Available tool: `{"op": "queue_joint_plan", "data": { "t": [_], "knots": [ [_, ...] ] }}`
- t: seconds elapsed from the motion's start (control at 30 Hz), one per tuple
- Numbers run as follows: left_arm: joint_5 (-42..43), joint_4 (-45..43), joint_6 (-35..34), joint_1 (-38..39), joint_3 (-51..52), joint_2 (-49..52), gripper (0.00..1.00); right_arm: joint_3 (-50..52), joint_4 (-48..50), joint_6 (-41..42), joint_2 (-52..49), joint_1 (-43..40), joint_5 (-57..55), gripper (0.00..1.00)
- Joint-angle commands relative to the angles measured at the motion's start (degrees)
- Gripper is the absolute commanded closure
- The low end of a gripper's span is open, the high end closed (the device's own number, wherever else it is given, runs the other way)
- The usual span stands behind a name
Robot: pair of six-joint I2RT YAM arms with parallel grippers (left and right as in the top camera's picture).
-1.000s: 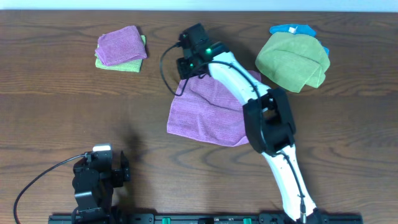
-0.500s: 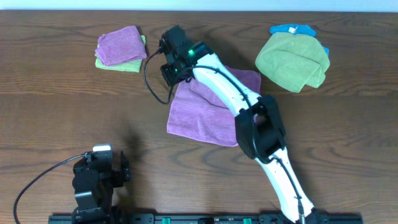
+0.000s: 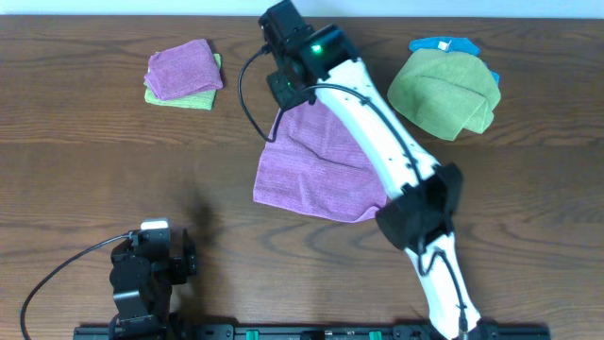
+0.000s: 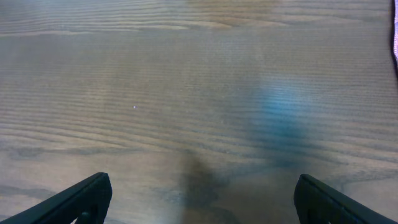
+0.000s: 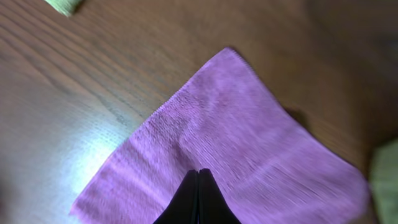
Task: Fold the cloth
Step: 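Drag the corner away to spread the purple cloth flat, then release the corner and move the right gripper to the near edge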
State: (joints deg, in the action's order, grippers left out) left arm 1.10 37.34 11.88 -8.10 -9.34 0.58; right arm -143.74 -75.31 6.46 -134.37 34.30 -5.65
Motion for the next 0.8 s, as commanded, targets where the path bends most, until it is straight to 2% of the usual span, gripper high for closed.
{"op": "queue_joint_plan", "data": {
  "t": [0.0, 0.33, 0.77],
  "knots": [
    [-0.20, 0.20, 0.35, -0.13, 0.39, -0.33, 0.05, -1.38, -0.83, -0.09, 6.91, -0.46, -5.46, 0.98],
    [-0.20, 0.20, 0.35, -0.13, 0.39, -0.33, 0.05, -1.33, -7.93, 1.20, 20.63, -0.15, -13.84, 0.98],
    [-0.20, 0.20, 0.35, -0.13, 0.39, -0.33, 0.05, -1.25, -17.07, 3.78, 34.27, -0.46, -16.70, 0.98]
  ]
}}
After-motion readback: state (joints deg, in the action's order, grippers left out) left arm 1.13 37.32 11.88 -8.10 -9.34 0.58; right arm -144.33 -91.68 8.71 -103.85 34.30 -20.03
